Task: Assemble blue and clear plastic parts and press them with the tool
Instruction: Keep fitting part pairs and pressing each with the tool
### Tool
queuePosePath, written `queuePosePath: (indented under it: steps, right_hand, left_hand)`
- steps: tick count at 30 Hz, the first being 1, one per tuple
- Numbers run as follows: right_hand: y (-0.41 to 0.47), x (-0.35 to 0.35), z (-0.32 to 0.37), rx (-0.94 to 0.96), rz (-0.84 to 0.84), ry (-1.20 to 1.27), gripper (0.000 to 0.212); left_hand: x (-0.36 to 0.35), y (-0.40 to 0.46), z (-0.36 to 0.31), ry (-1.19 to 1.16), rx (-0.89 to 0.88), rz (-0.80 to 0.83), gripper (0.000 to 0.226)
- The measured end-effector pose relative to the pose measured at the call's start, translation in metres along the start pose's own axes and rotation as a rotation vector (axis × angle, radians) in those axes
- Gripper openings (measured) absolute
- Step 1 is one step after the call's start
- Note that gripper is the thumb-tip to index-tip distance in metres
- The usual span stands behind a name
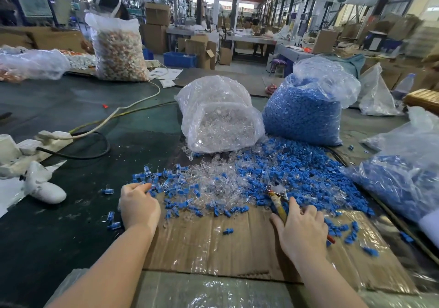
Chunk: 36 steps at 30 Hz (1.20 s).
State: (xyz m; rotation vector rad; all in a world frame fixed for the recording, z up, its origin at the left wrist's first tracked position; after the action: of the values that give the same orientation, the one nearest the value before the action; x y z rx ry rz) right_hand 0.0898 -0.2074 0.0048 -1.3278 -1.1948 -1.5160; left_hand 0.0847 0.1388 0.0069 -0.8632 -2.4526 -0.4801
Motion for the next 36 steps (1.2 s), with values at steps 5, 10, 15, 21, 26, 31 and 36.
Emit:
queuePosePath:
  steps: [5, 10, 15, 21, 26, 31, 36]
  right_hand:
    - [-0.001, -0.004, -0.001, -0.01, 0.018, -0.018, 0.07]
    - [0.0, 0.007, 0.011, 0.024, -0.031, -0.017, 0.066]
    - [-0.011, 0.018, 0.051, 0.247, -0.189, 0.127, 0.031]
    - [-0.013, 0.003, 0.068, 0.278, -0.134, 0.177, 0.027]
    - [-0.015, -0.001, 0.074, 0.296, -0.129, 0.193, 0.031]
    - [-0.016, -0.005, 0.077, 0.307, -0.13, 0.202, 0.033]
    - [-0.02, 0.003, 0.077, 0.289, -0.197, 0.228, 0.023]
  left_hand:
    - [-0.007, -0.014, -0.015, 0.065, -0.127, 0.052, 0.039]
    - [-0.016, -0.051, -0.048, -0.018, -0.387, 0.049, 0.036]
    - [-0.04, -0.091, -0.068, -0.135, -0.591, 0.31, 0.014]
    - [-0.059, -0.106, -0.062, -0.116, -0.635, 0.423, 0.013]
    - [-0.066, -0.103, -0.062, -0.072, -0.623, 0.367, 0.02]
    - [-0.075, -0.104, -0.064, -0.012, -0.629, 0.346, 0.034]
    - [-0.078, -0.105, -0.061, 0.036, -0.658, 0.344, 0.037]
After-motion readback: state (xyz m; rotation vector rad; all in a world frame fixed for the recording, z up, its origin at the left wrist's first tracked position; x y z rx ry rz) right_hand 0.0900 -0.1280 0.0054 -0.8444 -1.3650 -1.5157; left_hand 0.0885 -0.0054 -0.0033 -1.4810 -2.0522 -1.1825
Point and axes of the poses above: each hand's wrist, its own y-axis towards the middle knuckle, its own x-axis out of the back of the hand, z = x × y, the point moved 7 cm from there along y, towards the middle knuckle, and after that the axes turned 4 degrees about -z, right-handed, at the moved point
